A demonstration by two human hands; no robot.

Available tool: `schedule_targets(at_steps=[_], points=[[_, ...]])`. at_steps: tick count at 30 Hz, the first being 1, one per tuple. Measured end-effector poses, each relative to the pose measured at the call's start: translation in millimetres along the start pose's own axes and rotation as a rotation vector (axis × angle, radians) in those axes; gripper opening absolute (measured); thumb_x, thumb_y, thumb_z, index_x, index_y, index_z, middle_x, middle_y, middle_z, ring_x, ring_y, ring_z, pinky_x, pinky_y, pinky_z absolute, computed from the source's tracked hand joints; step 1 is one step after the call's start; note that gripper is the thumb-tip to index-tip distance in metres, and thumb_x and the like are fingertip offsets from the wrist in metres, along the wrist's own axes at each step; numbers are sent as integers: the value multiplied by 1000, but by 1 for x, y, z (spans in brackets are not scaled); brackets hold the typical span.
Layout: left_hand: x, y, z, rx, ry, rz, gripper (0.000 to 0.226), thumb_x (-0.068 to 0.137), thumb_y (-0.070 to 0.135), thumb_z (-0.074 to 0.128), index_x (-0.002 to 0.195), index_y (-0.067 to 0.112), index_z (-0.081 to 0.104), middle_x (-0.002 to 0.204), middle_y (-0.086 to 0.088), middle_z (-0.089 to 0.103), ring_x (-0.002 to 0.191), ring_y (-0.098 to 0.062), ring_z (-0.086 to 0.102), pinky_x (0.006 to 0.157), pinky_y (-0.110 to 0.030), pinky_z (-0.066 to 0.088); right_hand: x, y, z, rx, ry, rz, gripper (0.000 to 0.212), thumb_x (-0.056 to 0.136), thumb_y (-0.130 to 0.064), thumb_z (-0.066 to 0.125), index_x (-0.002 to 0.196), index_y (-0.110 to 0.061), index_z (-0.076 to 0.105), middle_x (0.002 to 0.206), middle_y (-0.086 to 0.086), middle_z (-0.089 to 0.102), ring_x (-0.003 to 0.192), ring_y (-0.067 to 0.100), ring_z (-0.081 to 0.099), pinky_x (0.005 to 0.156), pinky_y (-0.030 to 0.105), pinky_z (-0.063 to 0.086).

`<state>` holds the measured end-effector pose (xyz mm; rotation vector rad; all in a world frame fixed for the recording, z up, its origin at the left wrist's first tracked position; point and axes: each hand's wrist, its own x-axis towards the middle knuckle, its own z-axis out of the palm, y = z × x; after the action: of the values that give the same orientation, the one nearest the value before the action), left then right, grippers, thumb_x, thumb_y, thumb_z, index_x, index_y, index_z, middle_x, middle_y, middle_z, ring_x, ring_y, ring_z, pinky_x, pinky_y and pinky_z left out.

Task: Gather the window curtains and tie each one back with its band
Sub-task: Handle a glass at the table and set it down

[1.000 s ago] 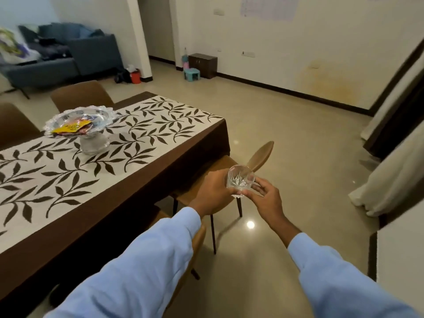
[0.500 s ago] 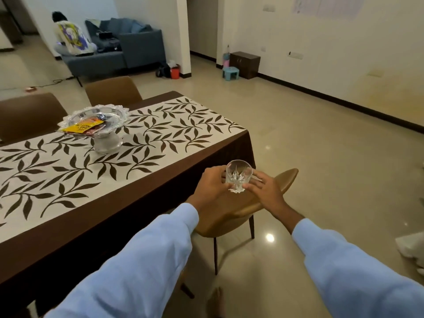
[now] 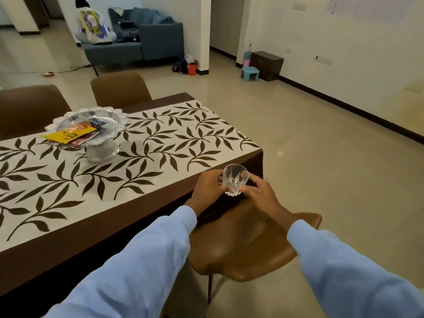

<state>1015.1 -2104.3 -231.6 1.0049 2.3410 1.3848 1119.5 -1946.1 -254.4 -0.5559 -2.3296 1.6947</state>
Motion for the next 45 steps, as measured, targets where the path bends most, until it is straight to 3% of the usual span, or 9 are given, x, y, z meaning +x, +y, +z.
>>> schedule_targets(at_steps=[12, 16, 18, 23, 27, 31, 35, 40, 45], points=[[99, -49, 11, 1, 113, -156, 39, 70, 21, 80, 107, 19, 69, 98, 6, 72, 90, -5, 67, 83, -34, 56, 128, 19, -6, -4, -178, 35, 56, 94, -5, 62, 146, -16, 45, 133, 7, 62, 121, 18, 60, 93, 17, 48], [123, -64, 11, -67, 59, -223, 44, 69, 27, 80, 111, 25, 69, 100, 17, 70, 94, 4, 64, 80, -14, 48, 167, 35, -6, -9, -223, 54, 59, 93, -3, 64, 146, -17, 44, 137, 4, 59, 123, 18, 59, 79, 6, 49], [134, -73, 13, -77, 87, -246, 42, 69, 28, 78, 110, 28, 69, 98, 21, 69, 96, 6, 62, 78, -9, 47, 188, 44, -4, -5, -253, 67, 60, 92, -1, 64, 146, -16, 44, 138, 4, 59, 124, 18, 58, 82, 8, 50], [150, -95, 25, -50, 138, -328, 47, 83, 9, 64, 128, 21, 58, 123, 4, 64, 110, -8, 59, 91, -24, 50, 223, 56, 9, -76, -278, 32, 59, 90, 1, 66, 144, -15, 48, 137, 6, 59, 123, 21, 59, 103, 31, 48], [161, -104, 34, -74, 209, -385, 48, 89, 3, 53, 134, 18, 51, 130, -2, 59, 116, -16, 55, 100, -30, 45, 246, 67, 18, -97, -301, 25, 58, 92, -1, 64, 144, -21, 49, 138, 1, 59, 113, 22, 64, 98, 34, 53], [169, -109, 34, -97, 258, -423, 48, 89, -2, 49, 133, 17, 51, 131, -2, 58, 117, -16, 53, 98, -27, 44, 264, 71, 26, -92, -330, 18, 56, 93, -3, 64, 143, -23, 50, 141, -1, 57, 112, 25, 64, 90, 32, 57], [179, -120, 25, -73, 255, -509, 44, 93, 1, 44, 133, 19, 50, 134, -4, 55, 116, -18, 52, 98, -30, 44, 283, 71, 38, -115, -385, 4, 55, 93, -4, 62, 143, -23, 50, 141, 1, 55, 117, 28, 61, 104, 45, 49], [195, -131, 18, -90, 268, -592, 50, 92, -2, 44, 135, 22, 47, 136, -1, 53, 118, -16, 49, 91, -24, 40, 304, 67, 52, -114, -376, 4, 54, 92, -2, 62, 142, -20, 50, 139, 3, 56, 122, 26, 57, 104, 42, 48], [204, -145, 19, -63, 199, -595, 54, 89, 2, 51, 138, 22, 41, 137, -5, 52, 113, -24, 57, 99, -40, 47, 312, 73, 53, -111, -393, 9, 52, 93, -4, 62, 142, -20, 51, 135, 0, 58, 122, 22, 55, 101, 37, 51]])
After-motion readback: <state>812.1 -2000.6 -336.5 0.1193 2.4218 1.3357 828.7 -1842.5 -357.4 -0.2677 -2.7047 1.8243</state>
